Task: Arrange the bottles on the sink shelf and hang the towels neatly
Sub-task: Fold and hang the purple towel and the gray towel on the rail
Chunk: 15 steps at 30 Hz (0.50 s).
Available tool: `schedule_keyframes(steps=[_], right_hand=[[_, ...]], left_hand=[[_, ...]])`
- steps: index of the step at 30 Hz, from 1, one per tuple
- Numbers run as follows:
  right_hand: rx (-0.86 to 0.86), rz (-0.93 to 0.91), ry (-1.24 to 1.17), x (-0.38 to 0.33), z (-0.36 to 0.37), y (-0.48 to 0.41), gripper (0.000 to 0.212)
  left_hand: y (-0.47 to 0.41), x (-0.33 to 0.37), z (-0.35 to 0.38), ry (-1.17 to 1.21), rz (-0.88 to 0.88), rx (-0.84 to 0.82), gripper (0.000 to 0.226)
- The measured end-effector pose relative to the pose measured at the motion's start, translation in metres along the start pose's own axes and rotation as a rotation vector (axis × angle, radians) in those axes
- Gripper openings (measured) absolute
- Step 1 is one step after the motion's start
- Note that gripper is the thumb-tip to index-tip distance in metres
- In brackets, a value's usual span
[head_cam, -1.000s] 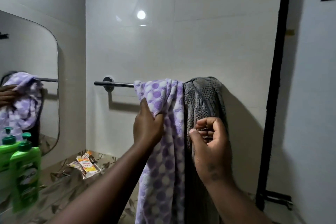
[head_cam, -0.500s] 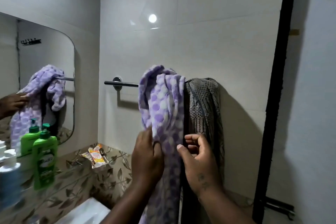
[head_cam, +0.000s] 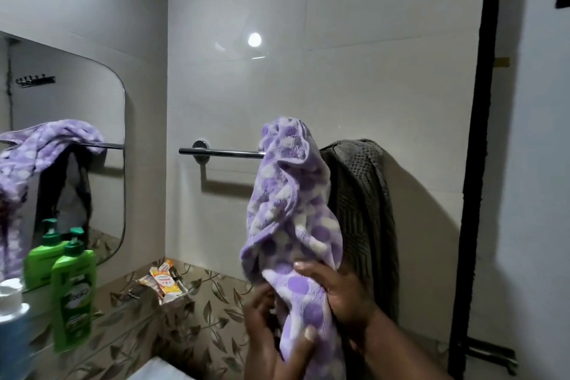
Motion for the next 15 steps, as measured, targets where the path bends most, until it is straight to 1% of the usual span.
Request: schedule_keyframes(steps=[1,2,3,4,6,7,9,11,13,14,15], right_hand=[[-0.001,-0.007,0.047,0.004,-0.004,0.004,0.016],[-0.01,-0.005,0.08,0.007,-0.006,0.009,0.021],[-0.047,-0.024,0.108,0.008,-0.008,0.012,0.024],[-0.086,-0.068,0.134,0.007,-0.007,0.016,0.027],[-0.187,-0.181,0.142,0.006,-0.009,0.022,0.034],[-0.21,-0.207,0.148,0.004,-0.011,0.025,0.039],[-0.128,-0.185,0.236,0.003,-0.018,0.029,0.053],[-0.037,-0.202,0.386,0.003,-0.028,0.033,0.059],[0.031,-0.221,0.534,0.003,-0.031,0.037,0.065],[0.084,-0.292,0.564,-0.001,-0.031,0.039,0.072],[0.151,-0.397,0.542,-0.007,-0.027,0.04,0.082]], left_hand=[[-0.008,0.0,-0.001,0.049,-0.02,0.019,0.091],[-0.017,0.0,-0.003,0.038,-0.018,0.032,0.098],[-0.031,0.003,-0.005,0.052,-0.019,0.054,0.1],[-0.044,0.007,-0.008,0.053,-0.016,0.055,0.095],[-0.062,0.018,-0.011,0.133,0.016,0.035,0.079],[-0.067,0.021,-0.012,0.166,0.028,0.046,0.075],[-0.073,0.025,-0.018,0.19,0.073,0.1,0.067],[-0.077,0.03,-0.02,0.177,0.146,0.156,0.06],[-0.077,0.039,-0.015,0.194,0.203,0.128,0.055],[-0.075,0.042,-0.009,0.187,0.232,0.094,0.054],[-0.073,0.048,-0.003,0.17,0.258,0.063,0.053]])
Point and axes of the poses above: each hand's wrist, its own y-axis away from the middle knuckle, its own z-axis out of the palm, x = y × z, the point moved 2 cm from there along -y, towards the middle knuckle, and after that the axes turned 13 degrees about -y, right-handed, at the moved point
